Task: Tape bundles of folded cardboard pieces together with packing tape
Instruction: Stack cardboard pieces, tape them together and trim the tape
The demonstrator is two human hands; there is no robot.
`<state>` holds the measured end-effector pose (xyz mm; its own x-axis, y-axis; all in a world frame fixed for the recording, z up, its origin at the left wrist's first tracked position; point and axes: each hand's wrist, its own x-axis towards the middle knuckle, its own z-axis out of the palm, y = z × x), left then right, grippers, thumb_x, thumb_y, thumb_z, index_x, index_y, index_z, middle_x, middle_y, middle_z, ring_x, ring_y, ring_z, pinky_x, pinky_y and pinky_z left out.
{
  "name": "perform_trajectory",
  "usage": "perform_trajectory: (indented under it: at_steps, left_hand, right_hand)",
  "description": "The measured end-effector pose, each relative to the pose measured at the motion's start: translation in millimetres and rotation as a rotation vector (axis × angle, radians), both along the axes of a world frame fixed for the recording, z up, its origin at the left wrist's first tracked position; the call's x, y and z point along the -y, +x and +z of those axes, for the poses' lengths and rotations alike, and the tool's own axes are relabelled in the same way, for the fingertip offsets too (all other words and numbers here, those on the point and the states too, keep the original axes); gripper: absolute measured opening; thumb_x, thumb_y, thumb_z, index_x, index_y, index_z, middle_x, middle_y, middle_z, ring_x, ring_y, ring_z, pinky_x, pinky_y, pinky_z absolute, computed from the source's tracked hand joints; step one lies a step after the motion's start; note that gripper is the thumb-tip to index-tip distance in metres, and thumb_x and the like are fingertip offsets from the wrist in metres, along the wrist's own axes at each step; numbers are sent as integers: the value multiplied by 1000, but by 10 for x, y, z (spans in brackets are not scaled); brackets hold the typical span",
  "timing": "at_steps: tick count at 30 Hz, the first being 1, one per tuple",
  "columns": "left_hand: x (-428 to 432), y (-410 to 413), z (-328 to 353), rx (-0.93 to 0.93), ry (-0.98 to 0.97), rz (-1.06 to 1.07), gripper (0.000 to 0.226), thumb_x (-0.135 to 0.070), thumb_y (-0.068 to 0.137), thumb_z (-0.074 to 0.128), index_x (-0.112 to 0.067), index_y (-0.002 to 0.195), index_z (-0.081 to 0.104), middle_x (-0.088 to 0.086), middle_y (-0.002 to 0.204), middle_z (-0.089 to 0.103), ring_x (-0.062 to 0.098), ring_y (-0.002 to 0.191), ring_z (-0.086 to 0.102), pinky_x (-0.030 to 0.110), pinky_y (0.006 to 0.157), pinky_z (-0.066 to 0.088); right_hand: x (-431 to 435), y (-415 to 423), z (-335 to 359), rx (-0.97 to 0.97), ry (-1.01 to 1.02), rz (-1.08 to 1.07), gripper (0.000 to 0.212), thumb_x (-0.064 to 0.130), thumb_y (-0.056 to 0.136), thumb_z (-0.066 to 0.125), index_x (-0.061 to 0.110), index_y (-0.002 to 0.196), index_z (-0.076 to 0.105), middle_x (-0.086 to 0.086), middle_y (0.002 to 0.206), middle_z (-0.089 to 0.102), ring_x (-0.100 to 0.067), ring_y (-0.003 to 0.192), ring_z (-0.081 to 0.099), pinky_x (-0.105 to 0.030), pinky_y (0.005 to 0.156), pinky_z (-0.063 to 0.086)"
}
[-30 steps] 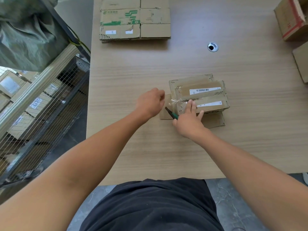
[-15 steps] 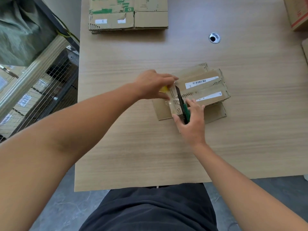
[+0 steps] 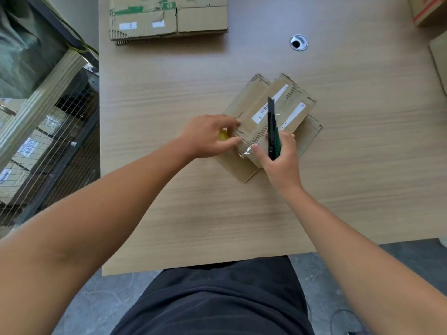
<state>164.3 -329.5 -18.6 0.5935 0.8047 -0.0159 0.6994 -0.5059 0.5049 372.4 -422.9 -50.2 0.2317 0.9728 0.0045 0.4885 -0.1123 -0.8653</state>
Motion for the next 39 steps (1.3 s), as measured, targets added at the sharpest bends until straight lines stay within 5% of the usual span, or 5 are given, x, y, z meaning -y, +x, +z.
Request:
perform_trajectory:
  at_steps: [14, 25, 29, 32, 39]
  left_hand:
    - [153, 242, -336, -80, 380, 99, 37, -46, 76, 74, -11, 82, 66, -2, 116, 71, 26, 66, 65, 31, 57, 44]
    - [202, 378, -350, -92, 445, 198, 49, -54, 68, 84, -9, 79, 65, -1, 110, 72, 27, 55, 59, 29, 51, 40]
    - [199, 436, -319, -119, 356, 262, 52, -57, 65, 85, -13, 81, 63, -4, 110, 68, 26, 57, 61, 26, 54, 34]
    - [232, 412, -210, -98, 169, 281, 47, -61, 71, 78, -20, 82, 58, -8, 108, 63, 25, 72, 65, 30, 58, 40]
    - [392, 313, 141, -129, -104, 273, 30, -56, 82, 65, -26, 78, 60, -12, 88, 57, 17, 86, 61, 31, 69, 44]
  right_hand:
    - [-43, 102, -258, 195, 94, 83, 39, 24, 82, 83, 7, 110, 62, -1, 124, 57, 1, 123, 40, -39, 128, 4]
    - [-180, 281, -352, 31, 166, 141, 30, 10, 85, 80, -2, 107, 63, -9, 124, 62, -26, 130, 55, -39, 127, 8]
    - [-407, 517, -393, 126, 272, 327, 24, 12, 86, 79, -1, 87, 58, -17, 133, 54, -37, 135, 47, -53, 119, 30]
    - [-507, 639, -274, 191, 226, 414, 31, 22, 89, 77, -3, 86, 59, -24, 136, 49, -35, 138, 42, -44, 116, 34]
    - [-519, 669, 108, 164, -121, 565, 40, 1, 93, 70, -8, 128, 55, -12, 156, 42, -23, 155, 19, -40, 126, 19]
